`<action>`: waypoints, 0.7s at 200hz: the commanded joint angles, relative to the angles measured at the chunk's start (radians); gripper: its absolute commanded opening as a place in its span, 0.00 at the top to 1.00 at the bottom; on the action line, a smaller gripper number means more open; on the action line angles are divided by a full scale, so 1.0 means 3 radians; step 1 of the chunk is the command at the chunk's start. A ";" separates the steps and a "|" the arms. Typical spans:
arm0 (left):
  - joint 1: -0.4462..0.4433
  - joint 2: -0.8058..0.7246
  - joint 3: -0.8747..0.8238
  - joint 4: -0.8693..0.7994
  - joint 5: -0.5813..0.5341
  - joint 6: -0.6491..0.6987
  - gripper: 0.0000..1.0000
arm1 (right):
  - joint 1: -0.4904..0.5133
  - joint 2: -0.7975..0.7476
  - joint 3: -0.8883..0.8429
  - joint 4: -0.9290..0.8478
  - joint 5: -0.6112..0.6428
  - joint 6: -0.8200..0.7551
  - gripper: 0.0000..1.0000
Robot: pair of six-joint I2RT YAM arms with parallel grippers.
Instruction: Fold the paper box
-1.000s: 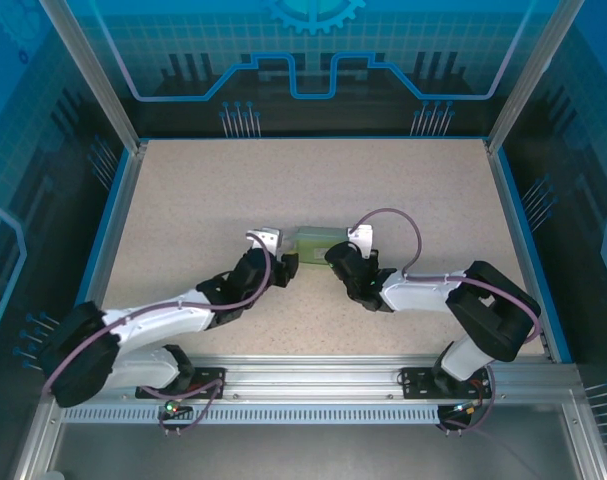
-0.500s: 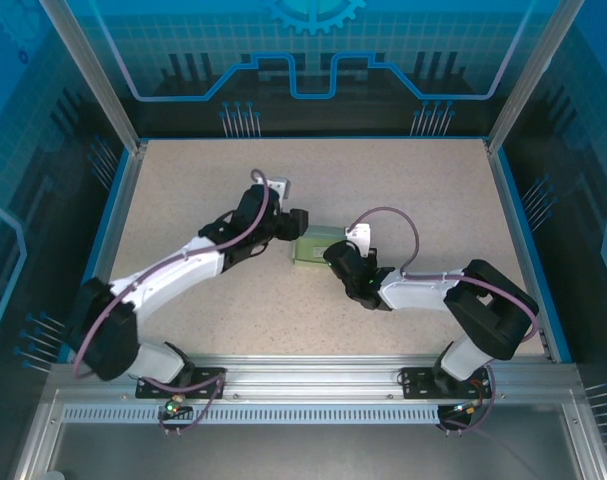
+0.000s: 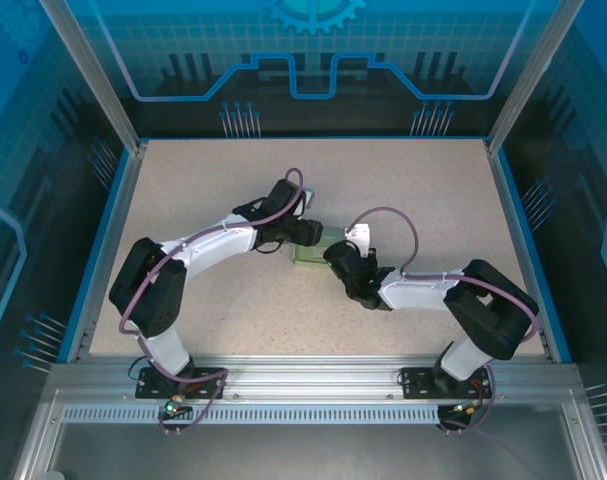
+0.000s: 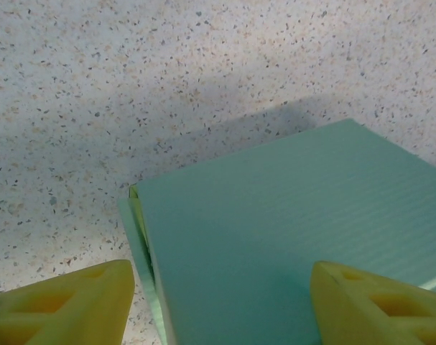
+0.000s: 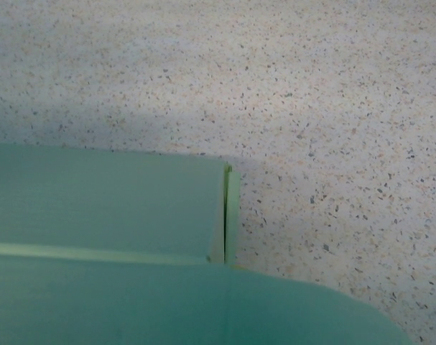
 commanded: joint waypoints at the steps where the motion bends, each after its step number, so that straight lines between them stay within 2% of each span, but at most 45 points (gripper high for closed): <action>1: -0.0025 0.0057 0.0007 -0.0051 0.0056 0.0102 0.33 | -0.0012 -0.0020 0.0016 -0.0188 0.0036 -0.0038 0.87; 31: -0.0045 0.0130 -0.0031 -0.0026 0.0038 0.0101 0.34 | 0.0021 -0.0159 -0.0056 -0.0333 -0.0106 -0.0170 0.77; 60: -0.0073 0.0173 -0.0047 0.0008 0.0000 0.0081 0.34 | 0.0070 -0.0396 -0.0110 -0.0580 -0.0273 -0.0365 0.61; 140: -0.0147 0.0175 -0.0065 0.0063 -0.0145 0.0061 0.33 | 0.0070 -0.1392 -0.0084 -0.1195 -0.0980 -0.0929 0.46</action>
